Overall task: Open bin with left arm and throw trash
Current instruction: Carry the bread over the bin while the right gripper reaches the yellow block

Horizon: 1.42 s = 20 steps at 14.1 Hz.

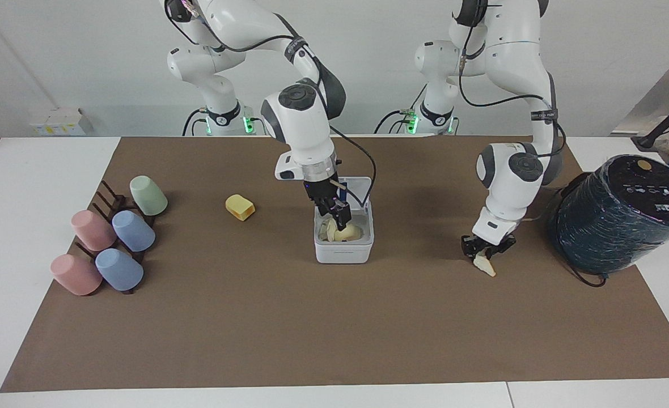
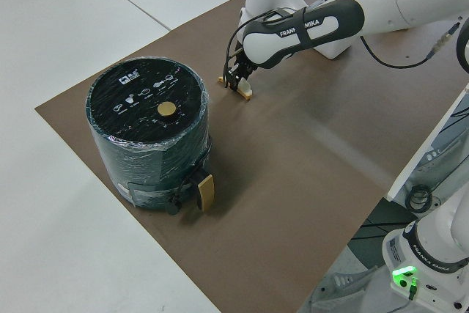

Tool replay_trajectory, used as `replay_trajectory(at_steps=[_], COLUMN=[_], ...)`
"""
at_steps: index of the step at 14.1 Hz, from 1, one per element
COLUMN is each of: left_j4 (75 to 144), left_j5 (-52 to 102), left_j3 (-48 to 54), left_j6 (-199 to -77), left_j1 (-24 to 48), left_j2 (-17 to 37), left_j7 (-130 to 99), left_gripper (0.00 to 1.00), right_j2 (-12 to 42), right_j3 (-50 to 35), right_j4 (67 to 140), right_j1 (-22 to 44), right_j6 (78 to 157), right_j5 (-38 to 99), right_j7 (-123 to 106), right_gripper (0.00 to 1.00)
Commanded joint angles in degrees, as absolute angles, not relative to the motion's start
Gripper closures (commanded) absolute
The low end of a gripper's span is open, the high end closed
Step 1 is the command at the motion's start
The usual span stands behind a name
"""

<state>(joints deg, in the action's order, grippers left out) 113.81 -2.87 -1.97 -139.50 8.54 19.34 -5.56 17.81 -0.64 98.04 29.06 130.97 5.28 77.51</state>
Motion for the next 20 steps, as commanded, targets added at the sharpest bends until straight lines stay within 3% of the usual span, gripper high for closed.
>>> replay_trajectory(at_steps=[1, 6, 9, 14, 20], left_j4=[107.9, 94.7, 89.1, 88.9, 94.6], left_j5=[-4.1, -2.7, 1.4, 4.1, 6.3], left_j3=[-2.9, -2.5, -2.4, -2.0, -1.9], left_j6=[-132.6, -114.8, -108.4, -113.0, -116.5], left_j1=[11.4, 18.0, 24.5, 35.0, 40.0], left_j2=[20.1, 19.3, 19.1, 19.2, 17.0], left_j7=[-5.9, -11.5, -20.8, -37.3, -41.5], left_gripper=[1.0, 1.0, 1.0, 1.0, 1.0], right_j2=[16.6, 11.6, 10.1, 6.9, 2.7], right_j3=[-0.7, -0.8, -0.8, -0.8, -0.9], right_j4=[98.4, 105.1, 108.0, 115.9, 125.8], right_j1=[27.3, 23.8, 22.1, 18.9, 14.9], right_j6=[130.1, 128.8, 128.2, 128.2, 129.5], right_j5=[4.6, -2.9, -3.4, -3.4, -3.3], right_j7=[71.9, 67.9, 66.0, 57.4, 49.0], right_gripper=[0.19, 0.0, 0.0, 0.0, 0.0])
